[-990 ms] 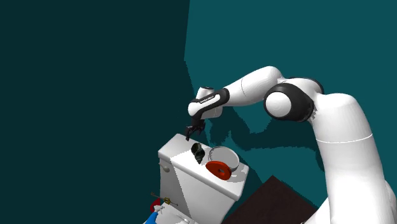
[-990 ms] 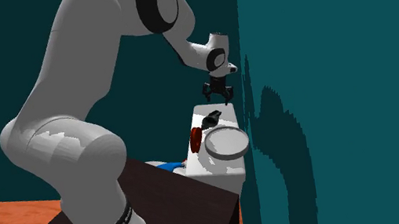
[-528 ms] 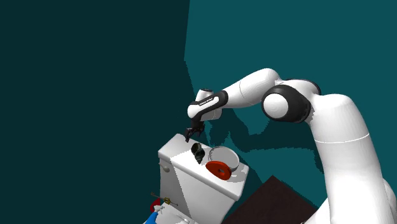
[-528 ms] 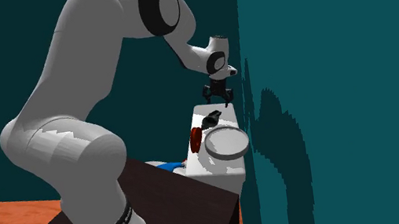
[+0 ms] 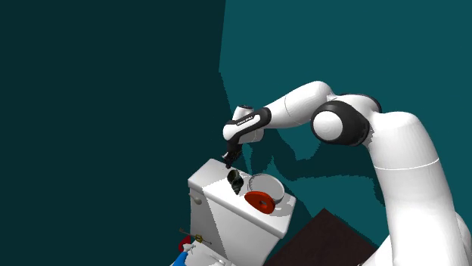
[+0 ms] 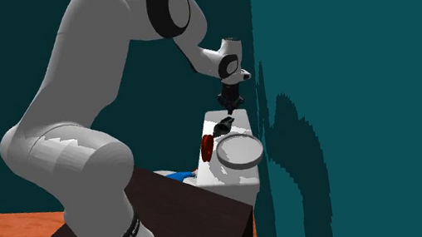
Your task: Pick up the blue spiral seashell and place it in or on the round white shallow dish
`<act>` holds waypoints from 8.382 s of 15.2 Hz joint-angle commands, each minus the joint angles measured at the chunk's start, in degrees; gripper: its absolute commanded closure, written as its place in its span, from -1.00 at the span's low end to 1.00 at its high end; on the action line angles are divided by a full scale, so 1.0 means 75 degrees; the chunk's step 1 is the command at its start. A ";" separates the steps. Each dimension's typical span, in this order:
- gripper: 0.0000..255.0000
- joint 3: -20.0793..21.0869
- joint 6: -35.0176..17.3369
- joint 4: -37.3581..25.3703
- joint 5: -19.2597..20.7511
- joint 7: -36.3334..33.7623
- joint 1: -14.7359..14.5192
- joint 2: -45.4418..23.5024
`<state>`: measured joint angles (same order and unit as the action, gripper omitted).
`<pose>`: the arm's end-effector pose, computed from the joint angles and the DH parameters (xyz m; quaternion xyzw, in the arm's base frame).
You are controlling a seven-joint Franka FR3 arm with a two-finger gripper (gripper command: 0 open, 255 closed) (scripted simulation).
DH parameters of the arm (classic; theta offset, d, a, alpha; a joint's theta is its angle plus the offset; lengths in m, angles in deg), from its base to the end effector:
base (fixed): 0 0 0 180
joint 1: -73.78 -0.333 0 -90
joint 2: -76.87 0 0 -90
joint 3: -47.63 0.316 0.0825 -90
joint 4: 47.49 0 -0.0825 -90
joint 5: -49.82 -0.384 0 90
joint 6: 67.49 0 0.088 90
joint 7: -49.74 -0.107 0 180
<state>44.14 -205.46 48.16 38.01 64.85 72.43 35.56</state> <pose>0.6828 -0.0198 0.1869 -0.9977 -0.0449 -0.0177 0.0475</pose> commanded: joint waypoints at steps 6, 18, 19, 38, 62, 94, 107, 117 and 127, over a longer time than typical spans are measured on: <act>-1.00 0.0000 0.0000 0.0000 0.0000 0.0000 0.0000 0.0000; -1.00 0.0864 -0.2120 0.2468 -0.1541 0.1491 0.1133 0.1058; -1.00 0.0889 -0.2210 0.2398 -0.1563 0.1508 0.1128 0.0903; 1.00 0.0869 -0.2146 0.2423 -0.1543 0.1477 0.1115 0.0993; 1.00 0.0384 -0.0789 0.3719 -0.1350 0.1918 0.1595 0.3447; -1.00 -0.0683 -0.3208 0.7034 -0.5354 0.3682 0.0009 0.5541; -1.00 -0.0446 -0.3488 0.6545 -0.6716 0.4765 -0.0061 0.4627; 1.00 -0.0447 -0.3487 0.6546 -0.6711 0.4761 -0.0061 0.4629; -1.00 -0.2671 -0.3333 0.5837 -0.1039 -0.1139 -0.2679 0.3018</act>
<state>23.90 -229.99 92.22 30.46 56.33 52.26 59.11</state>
